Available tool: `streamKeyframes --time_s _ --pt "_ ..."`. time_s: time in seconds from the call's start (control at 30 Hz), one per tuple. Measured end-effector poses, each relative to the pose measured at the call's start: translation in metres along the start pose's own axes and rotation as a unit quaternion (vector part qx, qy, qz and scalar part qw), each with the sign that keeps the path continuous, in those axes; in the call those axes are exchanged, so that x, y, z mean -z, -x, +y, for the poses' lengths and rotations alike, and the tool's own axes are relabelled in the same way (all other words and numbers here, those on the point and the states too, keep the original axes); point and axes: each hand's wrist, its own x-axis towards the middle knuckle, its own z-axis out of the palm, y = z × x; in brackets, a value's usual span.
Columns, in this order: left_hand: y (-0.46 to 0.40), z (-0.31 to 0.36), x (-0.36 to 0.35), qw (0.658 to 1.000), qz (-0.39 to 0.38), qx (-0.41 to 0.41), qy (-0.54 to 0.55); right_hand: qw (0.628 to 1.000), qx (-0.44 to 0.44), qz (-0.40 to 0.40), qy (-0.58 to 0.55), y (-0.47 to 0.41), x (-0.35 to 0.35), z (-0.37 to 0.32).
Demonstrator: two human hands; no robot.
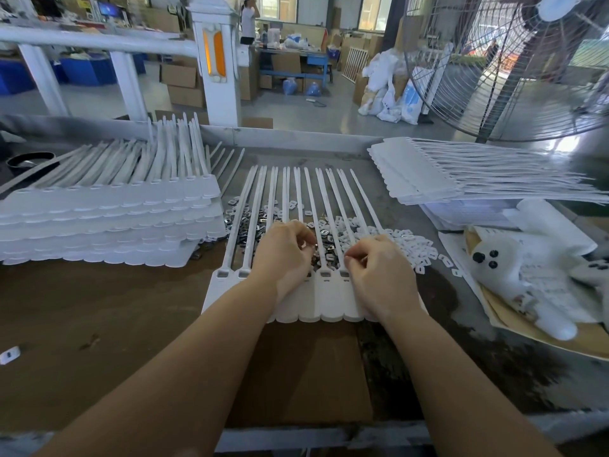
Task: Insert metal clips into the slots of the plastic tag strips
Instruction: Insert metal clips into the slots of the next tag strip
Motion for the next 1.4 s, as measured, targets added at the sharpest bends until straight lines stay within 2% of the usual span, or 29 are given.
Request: streamKeyframes --time_s 0.13,0.33,0.77,1.23,1.4 --pt "-0.005 0.001 -0.003 0.999 0.008 0.004 -0.052 1.000 0.001 0.011 -0.005 0.000 -0.003 0.001" --pt "-0.008 0.007 -0.001 0.995 -0.023 0.003 -0.092 1.000 0.003 0.017 0.000 0.001 -0.007 0.004" --pt "-0.007 0.003 -0.006 0.997 0.010 0.014 -0.072 1.000 0.014 0.025 -0.002 0.004 -0.008 0.005" --pt "-0.017 0.007 -0.005 0.991 -0.022 0.044 -0.123 0.999 0.016 0.044 -0.008 0.005 -0.011 0.008" --pt "-0.024 0.006 -0.006 0.978 -0.063 0.033 -0.195 0.999 0.015 0.042 -0.007 0.004 -0.011 0.007"
